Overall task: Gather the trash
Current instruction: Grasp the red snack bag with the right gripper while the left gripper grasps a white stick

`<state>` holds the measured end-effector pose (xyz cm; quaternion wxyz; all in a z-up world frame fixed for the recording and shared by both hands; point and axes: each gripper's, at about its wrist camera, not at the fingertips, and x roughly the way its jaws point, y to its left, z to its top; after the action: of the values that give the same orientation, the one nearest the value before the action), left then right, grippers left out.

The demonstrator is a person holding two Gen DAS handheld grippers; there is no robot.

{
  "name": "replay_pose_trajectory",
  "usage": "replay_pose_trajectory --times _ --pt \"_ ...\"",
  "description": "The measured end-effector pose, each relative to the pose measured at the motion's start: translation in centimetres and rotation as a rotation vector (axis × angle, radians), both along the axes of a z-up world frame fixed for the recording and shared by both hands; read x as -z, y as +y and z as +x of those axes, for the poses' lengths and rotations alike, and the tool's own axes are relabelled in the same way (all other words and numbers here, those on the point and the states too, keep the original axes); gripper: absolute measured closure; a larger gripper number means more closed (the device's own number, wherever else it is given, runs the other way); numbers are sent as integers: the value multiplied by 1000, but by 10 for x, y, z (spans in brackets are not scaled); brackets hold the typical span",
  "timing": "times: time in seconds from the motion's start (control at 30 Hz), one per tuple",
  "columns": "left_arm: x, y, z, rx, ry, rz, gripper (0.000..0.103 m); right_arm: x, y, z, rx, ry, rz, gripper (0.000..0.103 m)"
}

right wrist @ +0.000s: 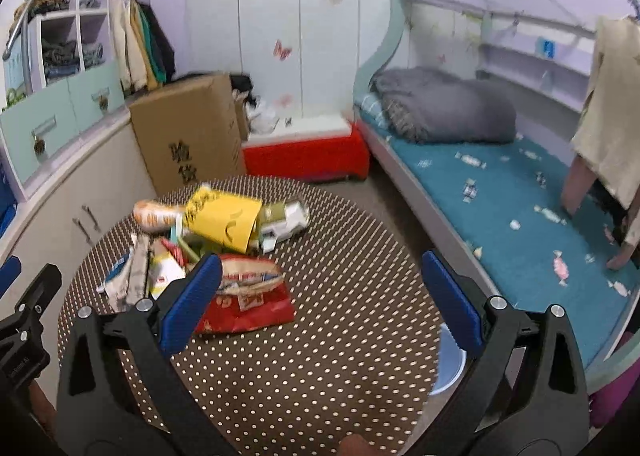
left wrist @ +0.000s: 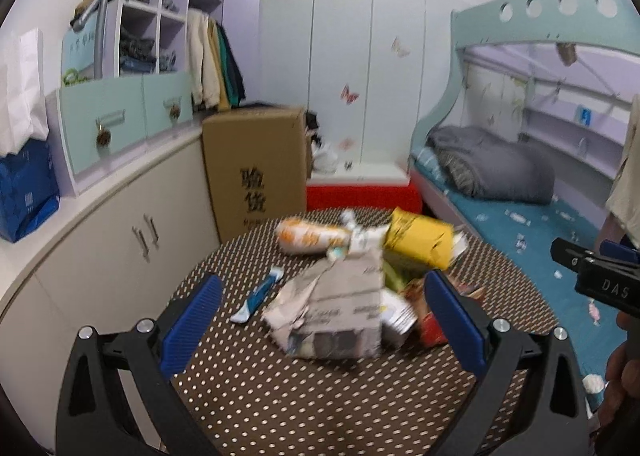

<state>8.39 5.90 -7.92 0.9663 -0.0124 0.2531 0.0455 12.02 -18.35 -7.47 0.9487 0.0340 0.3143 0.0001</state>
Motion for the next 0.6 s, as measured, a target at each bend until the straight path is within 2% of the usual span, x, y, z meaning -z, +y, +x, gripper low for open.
replay_pose_trajectory --times 0.13,0.3,0.43,0.53,0.6 --pt "23 10 19 -9 74 -7 4 24 2 19 -22 68 3 6" --pt "38 8 41 25 104 -27 4 45 4 37 -36 124 14 6" --pt "47 -10 52 57 115 32 4 57 8 48 -55 165 22 6" --pt "62 -16 73 38 162 33 4 62 13 53 -60 176 30 6" --pt "64 -17 83 15 157 49 4 62 16 55 -62 179 33 6"
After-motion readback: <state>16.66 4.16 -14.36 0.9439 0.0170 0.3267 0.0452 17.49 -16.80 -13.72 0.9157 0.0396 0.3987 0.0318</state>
